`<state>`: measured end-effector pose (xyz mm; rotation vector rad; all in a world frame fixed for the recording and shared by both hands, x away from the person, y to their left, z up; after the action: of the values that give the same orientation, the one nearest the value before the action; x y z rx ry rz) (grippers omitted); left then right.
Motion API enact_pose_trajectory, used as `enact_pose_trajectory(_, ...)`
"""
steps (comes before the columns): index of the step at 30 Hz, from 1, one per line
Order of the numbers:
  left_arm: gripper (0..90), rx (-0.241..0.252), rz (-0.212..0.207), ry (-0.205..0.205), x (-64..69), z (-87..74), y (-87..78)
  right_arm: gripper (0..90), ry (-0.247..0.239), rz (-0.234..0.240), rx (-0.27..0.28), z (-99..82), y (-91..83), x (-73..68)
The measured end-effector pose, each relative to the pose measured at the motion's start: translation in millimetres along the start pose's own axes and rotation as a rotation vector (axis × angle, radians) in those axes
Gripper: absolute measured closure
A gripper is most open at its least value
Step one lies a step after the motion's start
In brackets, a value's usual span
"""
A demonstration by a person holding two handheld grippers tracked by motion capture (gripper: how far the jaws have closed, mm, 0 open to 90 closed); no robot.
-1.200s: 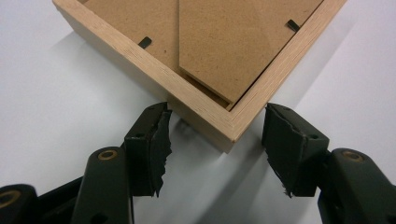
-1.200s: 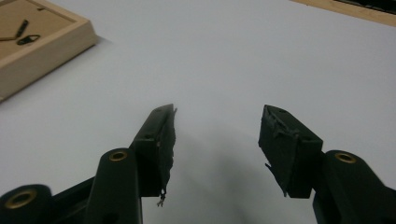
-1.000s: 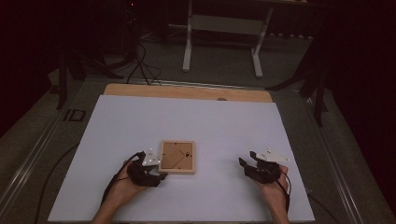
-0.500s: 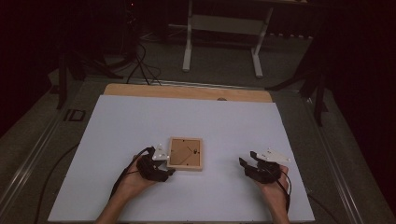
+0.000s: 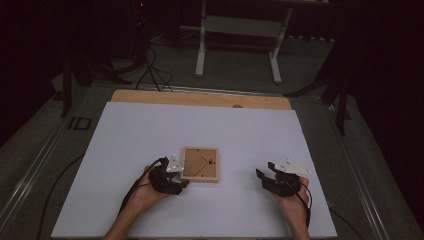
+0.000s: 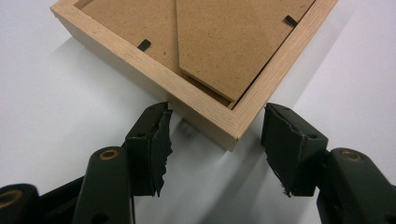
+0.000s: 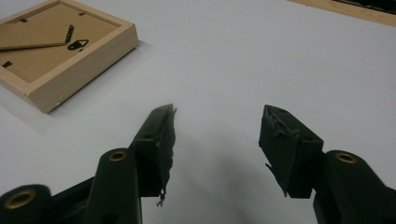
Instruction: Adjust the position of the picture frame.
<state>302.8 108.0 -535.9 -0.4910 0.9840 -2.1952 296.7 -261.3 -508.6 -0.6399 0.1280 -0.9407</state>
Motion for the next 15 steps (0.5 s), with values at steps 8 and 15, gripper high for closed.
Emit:
enact_pose_trajectory(8, 42.2, 0.001, -0.011, -0.009, 1.4, 0.2, 1.1, 45.0, 0.000, 0.001, 0.000, -0.1, 0.3, 0.1)
enact_pose_trajectory(15, 42.6, 0.002, -0.022, -0.024, -0.4, 0.5, 1.7, 45.0, 0.001, 0.001, 0.001, -0.2, 0.3, 0.4)
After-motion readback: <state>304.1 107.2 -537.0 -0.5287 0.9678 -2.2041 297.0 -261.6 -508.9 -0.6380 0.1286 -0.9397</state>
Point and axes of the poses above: each handheld gripper's, and its own axes: y roughly forward along the jaws, z roughly out of its top, x roughly to its right, the point moved 1 cm from there along y, roughly forward along the jaws, and after that the axes turned 9 degrees about -y, right-handed, at the moved point
